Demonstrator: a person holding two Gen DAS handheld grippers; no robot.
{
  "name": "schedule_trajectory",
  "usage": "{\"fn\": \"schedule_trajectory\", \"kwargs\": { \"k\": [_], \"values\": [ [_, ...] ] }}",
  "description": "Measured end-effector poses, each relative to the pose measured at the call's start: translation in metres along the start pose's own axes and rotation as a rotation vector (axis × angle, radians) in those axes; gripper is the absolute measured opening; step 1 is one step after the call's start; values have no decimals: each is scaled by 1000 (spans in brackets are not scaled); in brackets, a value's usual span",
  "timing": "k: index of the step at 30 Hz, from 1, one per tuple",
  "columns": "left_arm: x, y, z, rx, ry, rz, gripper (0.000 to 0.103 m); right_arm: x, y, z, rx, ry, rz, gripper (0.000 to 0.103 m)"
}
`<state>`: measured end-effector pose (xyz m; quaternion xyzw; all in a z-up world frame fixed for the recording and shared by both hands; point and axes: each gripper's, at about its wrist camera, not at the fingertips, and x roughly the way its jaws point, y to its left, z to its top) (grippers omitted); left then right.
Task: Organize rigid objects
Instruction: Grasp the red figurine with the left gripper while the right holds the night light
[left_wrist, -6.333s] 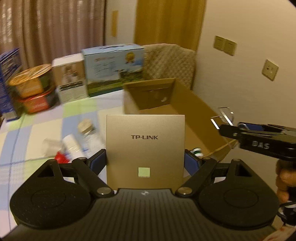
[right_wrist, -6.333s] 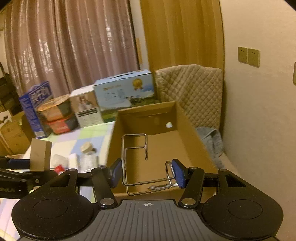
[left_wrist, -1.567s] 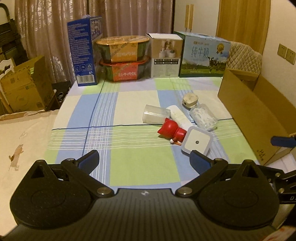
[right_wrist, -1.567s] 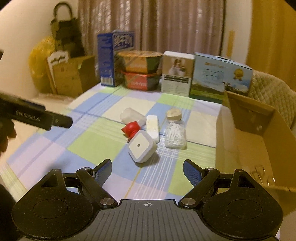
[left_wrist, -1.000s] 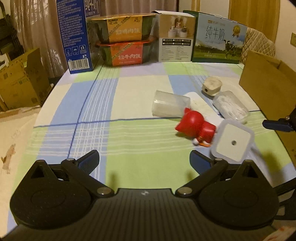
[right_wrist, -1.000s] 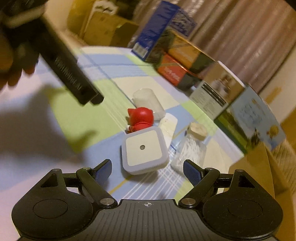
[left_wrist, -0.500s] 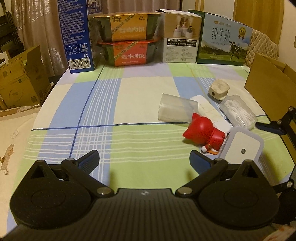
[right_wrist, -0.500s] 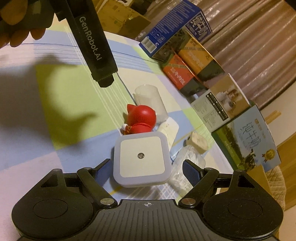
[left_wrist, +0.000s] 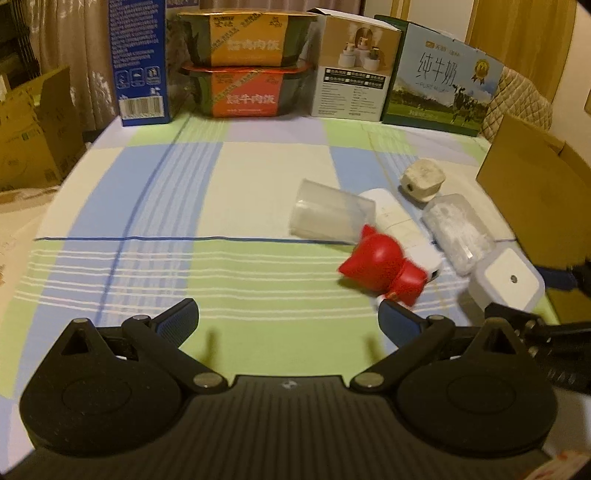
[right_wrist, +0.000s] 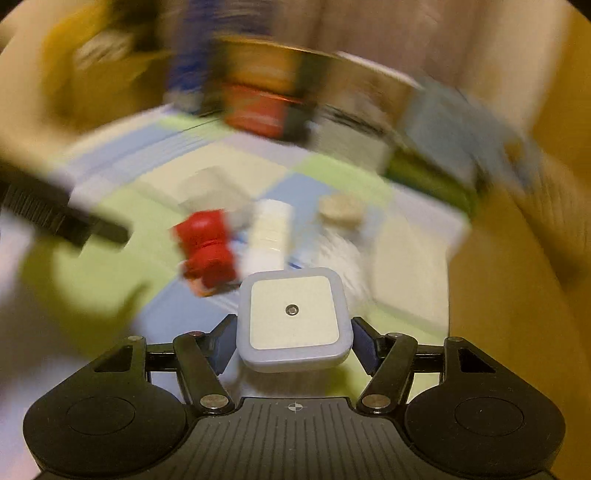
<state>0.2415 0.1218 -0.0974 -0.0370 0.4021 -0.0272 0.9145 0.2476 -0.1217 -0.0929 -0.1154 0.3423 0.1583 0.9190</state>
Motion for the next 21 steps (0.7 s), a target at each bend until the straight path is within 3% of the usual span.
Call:
{"fn": "schedule_trajectory", "kwargs": {
  "k": [4,8,11,15,21],
  "values": [
    [7,-14,7,40,-29,-49,93,-4,-26,5,140,9,26,62],
    [17,-36,11,213,-74,-128,91,-4,-31,4,177,20,40,62],
    [26,-47,13,284,-72,-165,85,-3,-35,3,192,15,48,62],
    [40,-60,10,372,-57,-140,80,-1,-37,3,218,20,62,62],
    [57,-65,12,414,-37,-155,79,0,-39,4,235,22,68,62]
  ]
}}
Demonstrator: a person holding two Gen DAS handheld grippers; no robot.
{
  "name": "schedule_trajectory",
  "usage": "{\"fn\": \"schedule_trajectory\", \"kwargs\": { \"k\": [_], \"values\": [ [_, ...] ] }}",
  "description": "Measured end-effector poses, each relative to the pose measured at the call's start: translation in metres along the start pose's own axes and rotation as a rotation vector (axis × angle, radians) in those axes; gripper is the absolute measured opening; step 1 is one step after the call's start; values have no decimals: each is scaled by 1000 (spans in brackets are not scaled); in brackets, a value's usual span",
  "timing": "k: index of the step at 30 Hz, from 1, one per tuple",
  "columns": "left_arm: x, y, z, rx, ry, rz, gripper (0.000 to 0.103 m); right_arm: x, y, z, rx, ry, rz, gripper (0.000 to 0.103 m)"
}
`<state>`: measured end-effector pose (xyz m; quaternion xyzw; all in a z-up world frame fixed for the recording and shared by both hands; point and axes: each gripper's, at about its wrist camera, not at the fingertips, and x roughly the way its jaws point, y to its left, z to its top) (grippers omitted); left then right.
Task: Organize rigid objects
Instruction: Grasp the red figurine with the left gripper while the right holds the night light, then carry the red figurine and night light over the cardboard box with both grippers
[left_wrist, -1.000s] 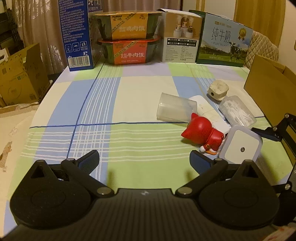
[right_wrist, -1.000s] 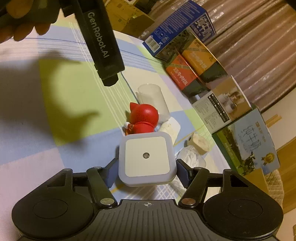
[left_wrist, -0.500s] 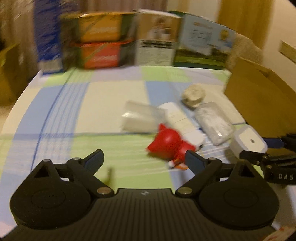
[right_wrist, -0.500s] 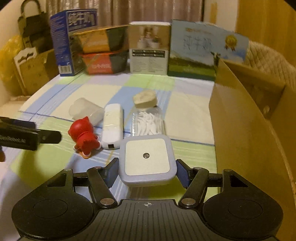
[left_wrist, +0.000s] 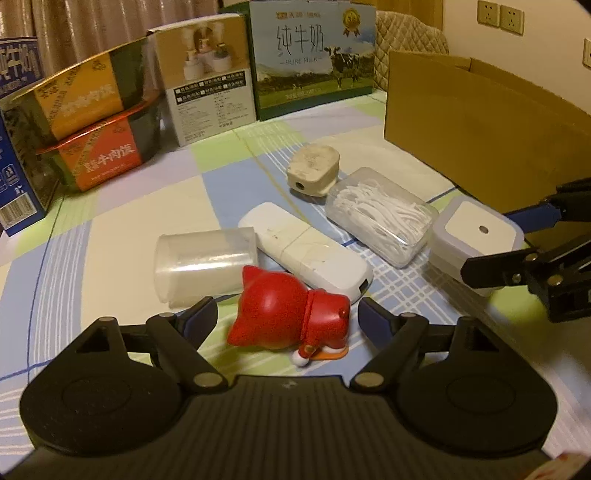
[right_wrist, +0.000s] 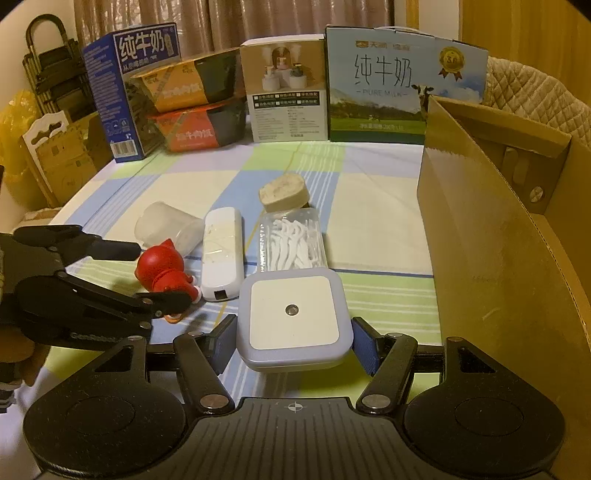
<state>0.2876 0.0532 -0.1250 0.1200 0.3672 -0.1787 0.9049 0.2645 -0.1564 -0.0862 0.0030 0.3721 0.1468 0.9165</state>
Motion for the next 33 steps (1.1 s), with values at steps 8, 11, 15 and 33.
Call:
{"fn": "schedule_trajectory", "kwargs": {
  "k": [8,11,15,33],
  "values": [
    [5,-2,1,12,20,-10,66,1,-2,1,19,9,6,62],
    [2,-1,1,-16,39,-9,65,1,-1,1,16,8,8,62],
    [-6,0,0,-101,76,-6,63,1,-1,-1,17,11,6,62],
    [-84,-23,-6,-279,72,83,63,-52,8,-20,14,-20,13,62]
  ]
}}
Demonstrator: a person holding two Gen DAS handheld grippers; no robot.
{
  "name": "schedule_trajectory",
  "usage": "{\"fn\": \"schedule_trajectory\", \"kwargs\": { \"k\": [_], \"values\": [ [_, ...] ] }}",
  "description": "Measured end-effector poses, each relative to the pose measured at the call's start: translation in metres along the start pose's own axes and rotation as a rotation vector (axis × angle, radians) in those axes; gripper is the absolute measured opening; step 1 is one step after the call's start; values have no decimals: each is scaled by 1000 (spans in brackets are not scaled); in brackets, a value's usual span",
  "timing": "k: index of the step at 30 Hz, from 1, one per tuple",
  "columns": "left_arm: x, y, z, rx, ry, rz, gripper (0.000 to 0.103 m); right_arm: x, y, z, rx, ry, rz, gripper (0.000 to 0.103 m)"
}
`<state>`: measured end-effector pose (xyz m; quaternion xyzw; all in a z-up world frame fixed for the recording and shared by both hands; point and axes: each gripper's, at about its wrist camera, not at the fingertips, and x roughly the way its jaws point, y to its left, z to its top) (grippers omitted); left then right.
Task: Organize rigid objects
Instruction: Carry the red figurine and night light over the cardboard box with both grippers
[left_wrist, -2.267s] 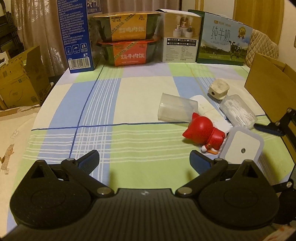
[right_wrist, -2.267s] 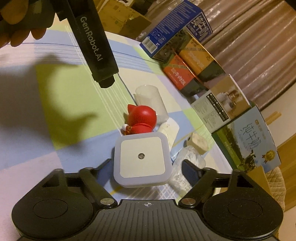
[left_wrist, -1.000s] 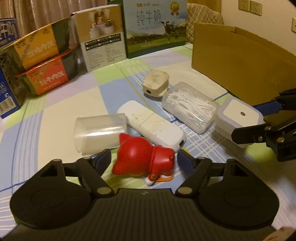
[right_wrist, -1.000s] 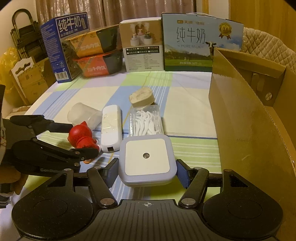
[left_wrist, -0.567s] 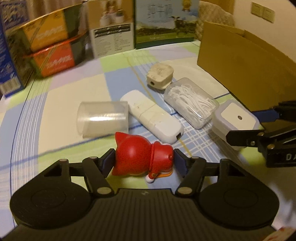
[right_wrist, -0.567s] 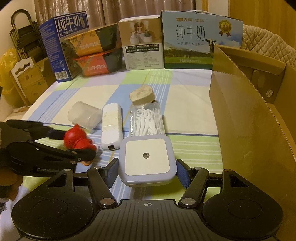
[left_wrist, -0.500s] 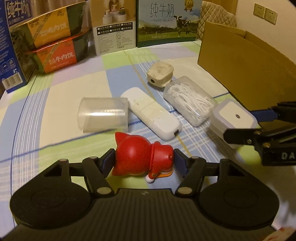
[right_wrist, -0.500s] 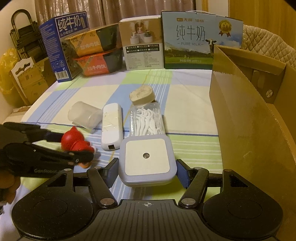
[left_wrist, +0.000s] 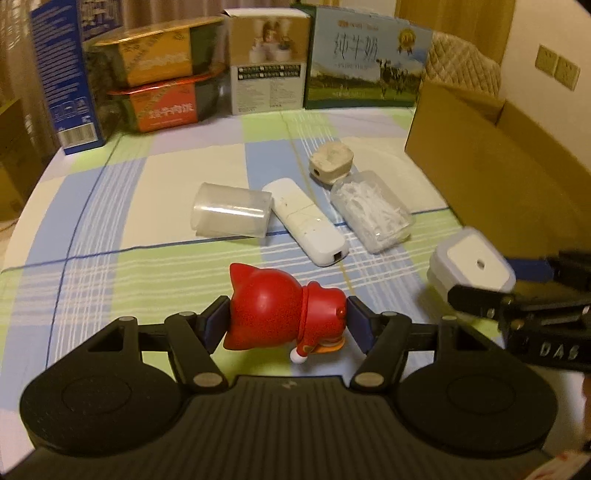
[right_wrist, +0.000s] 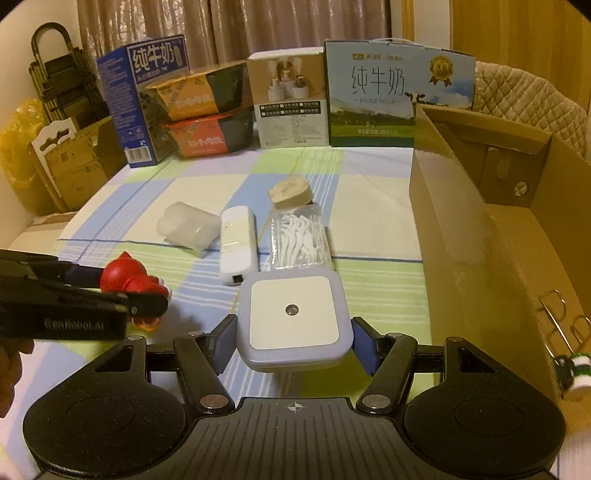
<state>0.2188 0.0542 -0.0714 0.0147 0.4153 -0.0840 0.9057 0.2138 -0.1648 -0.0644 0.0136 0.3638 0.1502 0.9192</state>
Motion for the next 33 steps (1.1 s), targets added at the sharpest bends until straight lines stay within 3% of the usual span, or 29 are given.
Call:
{"fn": "schedule_trajectory", "kwargs": {
  "k": [18,33],
  "values": [
    [-117,-54,-19,-44,-39,28,63,-128,16,-21,45,-68,16,62],
    [-162,-86,-37,-8,-60,0,63,-180,5,-36,84,-100,-6,62]
  ]
}}
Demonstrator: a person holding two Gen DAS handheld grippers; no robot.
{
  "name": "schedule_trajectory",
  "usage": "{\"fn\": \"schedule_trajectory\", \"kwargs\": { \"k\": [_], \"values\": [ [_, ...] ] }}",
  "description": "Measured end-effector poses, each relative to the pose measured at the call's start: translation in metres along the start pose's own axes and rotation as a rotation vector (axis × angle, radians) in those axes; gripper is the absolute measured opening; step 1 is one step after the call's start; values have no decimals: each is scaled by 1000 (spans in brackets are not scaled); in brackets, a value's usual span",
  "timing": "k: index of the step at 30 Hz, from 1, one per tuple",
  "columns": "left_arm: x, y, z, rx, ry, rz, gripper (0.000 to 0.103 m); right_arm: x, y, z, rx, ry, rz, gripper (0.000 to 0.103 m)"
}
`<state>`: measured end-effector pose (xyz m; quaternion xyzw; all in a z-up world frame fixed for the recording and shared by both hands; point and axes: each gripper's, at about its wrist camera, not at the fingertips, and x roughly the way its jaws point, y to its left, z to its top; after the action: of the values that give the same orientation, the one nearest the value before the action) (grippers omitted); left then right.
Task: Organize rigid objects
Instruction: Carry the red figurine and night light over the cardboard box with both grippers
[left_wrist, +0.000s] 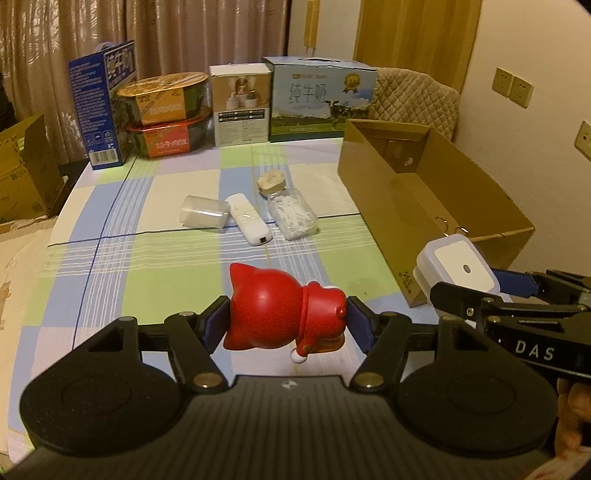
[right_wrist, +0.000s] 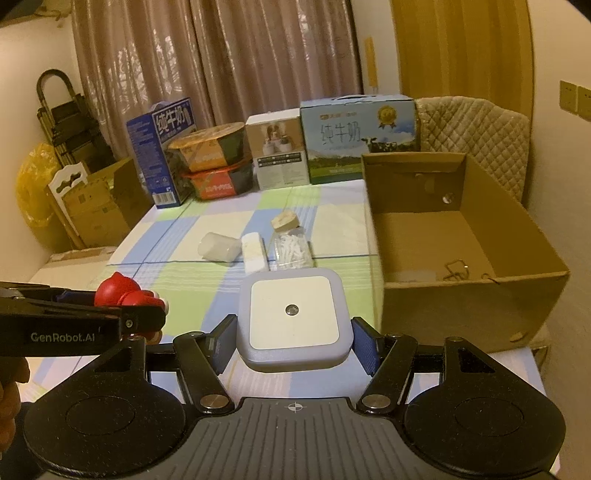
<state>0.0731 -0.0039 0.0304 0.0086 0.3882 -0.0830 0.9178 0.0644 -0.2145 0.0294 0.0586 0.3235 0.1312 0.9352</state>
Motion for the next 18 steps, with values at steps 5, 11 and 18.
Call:
{"fn": "schedule_trajectory", "kwargs": {
  "k": [5,11,18],
  "values": [
    [-4,-17,7,27,-15,-21,63,-14,-14,4,23,-16,-18,62],
    [1,-41,20,68,-30,-62,63,-28,-39,14,58,-44,-61,62],
    [11,-72,40,110,-47,-125,63,-38,-77,27,88,-70,-124,62]
  ]
}}
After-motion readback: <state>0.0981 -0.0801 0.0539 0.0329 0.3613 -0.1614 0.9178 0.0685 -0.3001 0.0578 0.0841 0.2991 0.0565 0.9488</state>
